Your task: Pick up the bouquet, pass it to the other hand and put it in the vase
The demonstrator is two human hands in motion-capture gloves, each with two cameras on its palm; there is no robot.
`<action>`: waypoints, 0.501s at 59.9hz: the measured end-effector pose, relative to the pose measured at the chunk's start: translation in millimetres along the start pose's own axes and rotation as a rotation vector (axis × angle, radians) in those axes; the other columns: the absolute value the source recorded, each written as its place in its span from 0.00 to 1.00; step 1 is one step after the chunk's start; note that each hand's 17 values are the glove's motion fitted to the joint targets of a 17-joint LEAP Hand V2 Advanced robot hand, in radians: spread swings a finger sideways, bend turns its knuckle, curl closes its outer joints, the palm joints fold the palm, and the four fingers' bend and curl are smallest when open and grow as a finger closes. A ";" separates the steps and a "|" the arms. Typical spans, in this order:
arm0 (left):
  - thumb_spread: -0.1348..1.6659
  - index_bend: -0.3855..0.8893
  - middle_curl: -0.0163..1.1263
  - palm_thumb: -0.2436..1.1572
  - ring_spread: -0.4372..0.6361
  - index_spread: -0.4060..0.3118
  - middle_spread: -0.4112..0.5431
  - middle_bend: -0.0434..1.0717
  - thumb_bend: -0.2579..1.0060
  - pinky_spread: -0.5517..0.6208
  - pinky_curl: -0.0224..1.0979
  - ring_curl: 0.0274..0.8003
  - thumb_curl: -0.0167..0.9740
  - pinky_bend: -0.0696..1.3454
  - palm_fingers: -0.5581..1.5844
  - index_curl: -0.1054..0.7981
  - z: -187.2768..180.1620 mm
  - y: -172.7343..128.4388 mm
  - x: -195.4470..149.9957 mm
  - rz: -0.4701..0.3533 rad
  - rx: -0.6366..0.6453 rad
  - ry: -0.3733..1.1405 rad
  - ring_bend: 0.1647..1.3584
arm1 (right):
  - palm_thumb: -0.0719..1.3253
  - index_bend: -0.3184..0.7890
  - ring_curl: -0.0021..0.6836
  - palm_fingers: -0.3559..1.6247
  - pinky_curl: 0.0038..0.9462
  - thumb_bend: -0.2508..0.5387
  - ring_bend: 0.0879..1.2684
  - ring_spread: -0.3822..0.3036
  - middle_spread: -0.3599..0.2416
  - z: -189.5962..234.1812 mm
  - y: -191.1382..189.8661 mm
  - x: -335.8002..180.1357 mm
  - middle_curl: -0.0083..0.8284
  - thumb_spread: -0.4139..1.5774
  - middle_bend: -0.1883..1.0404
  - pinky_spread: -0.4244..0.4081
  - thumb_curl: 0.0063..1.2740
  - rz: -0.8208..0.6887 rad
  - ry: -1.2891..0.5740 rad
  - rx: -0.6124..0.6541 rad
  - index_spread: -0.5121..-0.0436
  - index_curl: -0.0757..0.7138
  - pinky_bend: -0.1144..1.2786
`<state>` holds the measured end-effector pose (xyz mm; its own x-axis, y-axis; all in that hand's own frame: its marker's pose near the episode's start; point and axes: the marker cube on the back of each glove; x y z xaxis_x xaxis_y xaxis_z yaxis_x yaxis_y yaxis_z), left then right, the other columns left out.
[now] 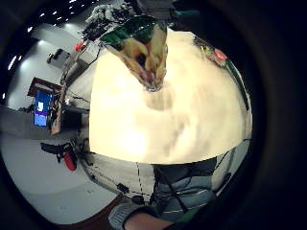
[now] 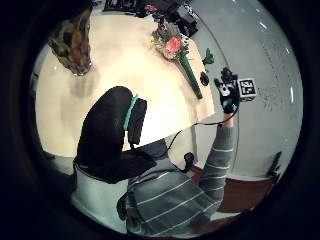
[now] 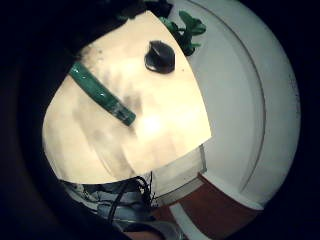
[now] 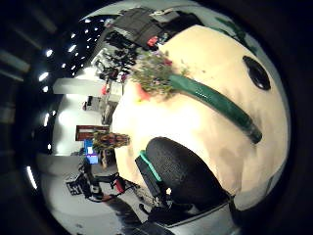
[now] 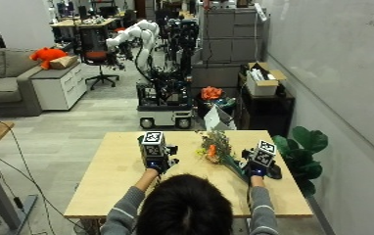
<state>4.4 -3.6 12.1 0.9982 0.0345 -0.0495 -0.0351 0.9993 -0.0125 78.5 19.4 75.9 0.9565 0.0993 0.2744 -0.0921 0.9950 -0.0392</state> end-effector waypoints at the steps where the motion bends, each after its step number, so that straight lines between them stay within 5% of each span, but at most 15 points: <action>1: 0.70 0.45 0.26 0.42 0.69 0.51 0.60 0.18 0.19 0.78 0.31 0.30 0.34 0.19 0.45 0.56 1.8 -1.4 -0.1 0.003 0.000 0.000 0.17 | 0.26 0.37 0.44 0.25 0.40 0.28 0.31 0.69 0.46 6.3 -0.8 5.1 0.37 0.77 0.31 0.84 0.20 0.024 0.012 -0.009 0.21 0.31 0.54; 5: 0.70 0.45 0.26 0.42 0.69 0.51 0.60 0.18 0.19 0.78 0.31 0.31 0.34 0.19 0.45 0.56 5.5 -2.4 0.4 0.018 -0.005 -0.002 0.17 | 0.25 0.38 0.43 0.22 0.39 0.28 0.30 0.69 0.47 30.7 1.5 13.6 0.38 0.75 0.31 0.83 0.21 0.030 -0.024 -0.082 0.21 0.31 0.53; 10: 0.70 0.45 0.26 0.42 0.69 0.51 0.60 0.18 0.19 0.78 0.31 0.31 0.34 0.19 0.44 0.57 3.6 5.5 3.7 0.022 -0.024 -0.002 0.17 | 0.25 0.39 0.43 0.21 0.38 0.28 0.30 0.67 0.47 50.4 5.9 39.3 0.39 0.74 0.32 0.82 0.21 0.236 0.126 -0.094 0.20 0.31 0.52; 15: 0.70 0.45 0.26 0.42 0.69 0.51 0.60 0.18 0.19 0.78 0.31 0.31 0.34 0.19 0.44 0.57 -6.2 24.2 9.6 -0.012 -0.152 0.008 0.17 | 0.25 0.39 0.42 0.21 0.37 0.29 0.30 0.66 0.46 67.7 9.8 51.0 0.40 0.74 0.32 0.81 0.21 0.341 0.193 -0.126 0.20 0.31 0.51; 20: 0.70 0.45 0.26 0.42 0.69 0.51 0.60 0.18 0.19 0.78 0.32 0.32 0.34 0.19 0.44 0.57 13.5 2.1 3.6 0.033 -0.034 0.000 0.17 | 0.25 0.39 0.42 0.21 0.37 0.29 0.30 0.64 0.44 79.3 9.6 60.3 0.41 0.74 0.33 0.80 0.21 0.410 0.245 -0.118 0.20 0.31 0.51; 30: 0.70 0.45 0.26 0.42 0.69 0.51 0.60 0.18 0.19 0.78 0.32 0.32 0.34 0.19 0.44 0.57 22.9 -1.8 -0.8 0.020 -0.054 -0.003 0.16 | 0.30 0.43 0.42 0.30 0.35 0.31 0.31 0.58 0.40 99.9 7.6 64.8 0.42 0.74 0.37 0.77 0.23 0.354 0.253 -0.140 0.23 0.34 0.47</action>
<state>4.9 -5.1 35.0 0.9974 0.0548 -0.0476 -0.0578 0.9962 -0.0655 112.1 34.7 189.4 0.9120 0.4097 -0.0217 -0.4039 0.8874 -0.2222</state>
